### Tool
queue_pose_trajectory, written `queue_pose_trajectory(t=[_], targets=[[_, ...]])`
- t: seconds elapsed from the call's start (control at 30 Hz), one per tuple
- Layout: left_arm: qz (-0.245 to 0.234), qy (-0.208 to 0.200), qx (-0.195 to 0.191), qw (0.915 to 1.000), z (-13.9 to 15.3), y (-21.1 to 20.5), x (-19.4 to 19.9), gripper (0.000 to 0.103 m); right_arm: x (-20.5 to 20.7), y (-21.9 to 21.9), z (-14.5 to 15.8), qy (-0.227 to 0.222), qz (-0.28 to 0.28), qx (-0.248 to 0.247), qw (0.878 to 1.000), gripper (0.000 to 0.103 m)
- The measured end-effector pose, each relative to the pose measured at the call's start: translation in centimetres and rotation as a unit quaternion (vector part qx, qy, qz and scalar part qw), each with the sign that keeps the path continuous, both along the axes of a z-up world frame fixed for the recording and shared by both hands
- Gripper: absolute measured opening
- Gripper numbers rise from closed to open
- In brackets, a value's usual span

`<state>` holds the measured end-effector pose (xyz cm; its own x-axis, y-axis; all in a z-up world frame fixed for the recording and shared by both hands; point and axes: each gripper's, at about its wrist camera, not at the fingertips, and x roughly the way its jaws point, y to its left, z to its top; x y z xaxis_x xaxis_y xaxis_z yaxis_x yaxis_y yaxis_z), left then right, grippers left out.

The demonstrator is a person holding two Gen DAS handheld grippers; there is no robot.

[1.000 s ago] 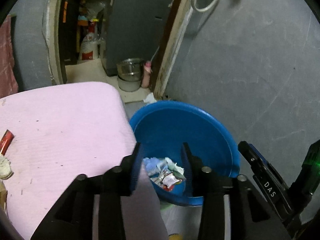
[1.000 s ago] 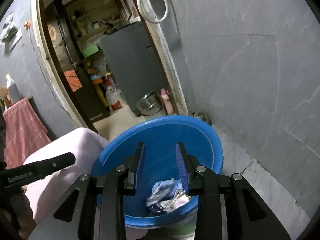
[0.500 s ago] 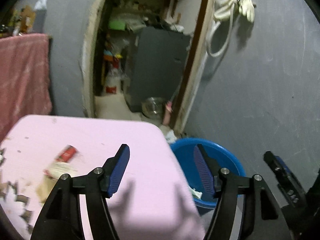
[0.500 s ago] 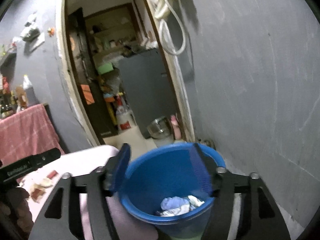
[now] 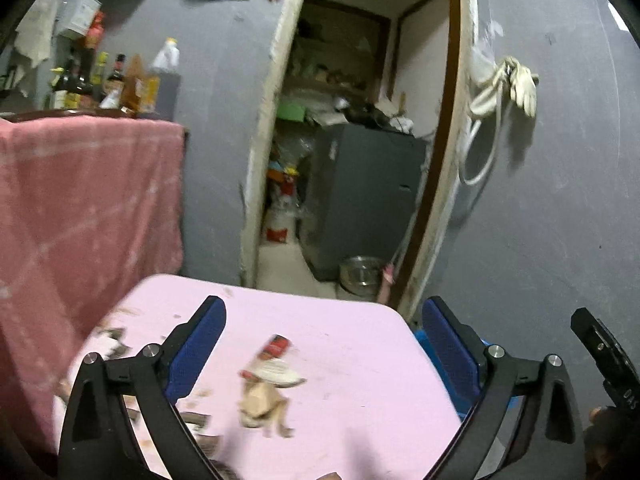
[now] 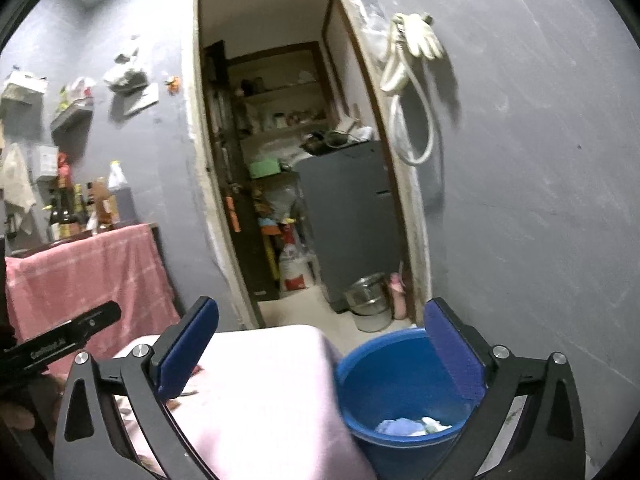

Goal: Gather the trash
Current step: 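Move both grippers back over the table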

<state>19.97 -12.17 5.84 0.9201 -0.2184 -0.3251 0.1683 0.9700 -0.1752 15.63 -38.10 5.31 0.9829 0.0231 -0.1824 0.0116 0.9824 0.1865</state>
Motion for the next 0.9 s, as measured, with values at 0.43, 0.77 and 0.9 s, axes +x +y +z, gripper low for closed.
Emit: queue_pose_trajectory(t=[0.43,0.77,0.9], targets=[[0.072,0.0,0.002,0.9974,-0.5,9.8,-3.5,0.099,-0.5,7.9,1.2,-0.015,0.062,-0.03,0.998,0.103],[0.095,0.056,0.007,0.9939,-4.3,13.7,-3.3,0.099,1.4,11.9,-1.8,0.044,0.098,-0.044,0.993,0.103],[0.092,0.074,0.01,0.9929,-5.5,13.9,-2.7,0.099,3.4,13.0,-3.6,0.092,0.119,-0.042,0.988,0.103]])
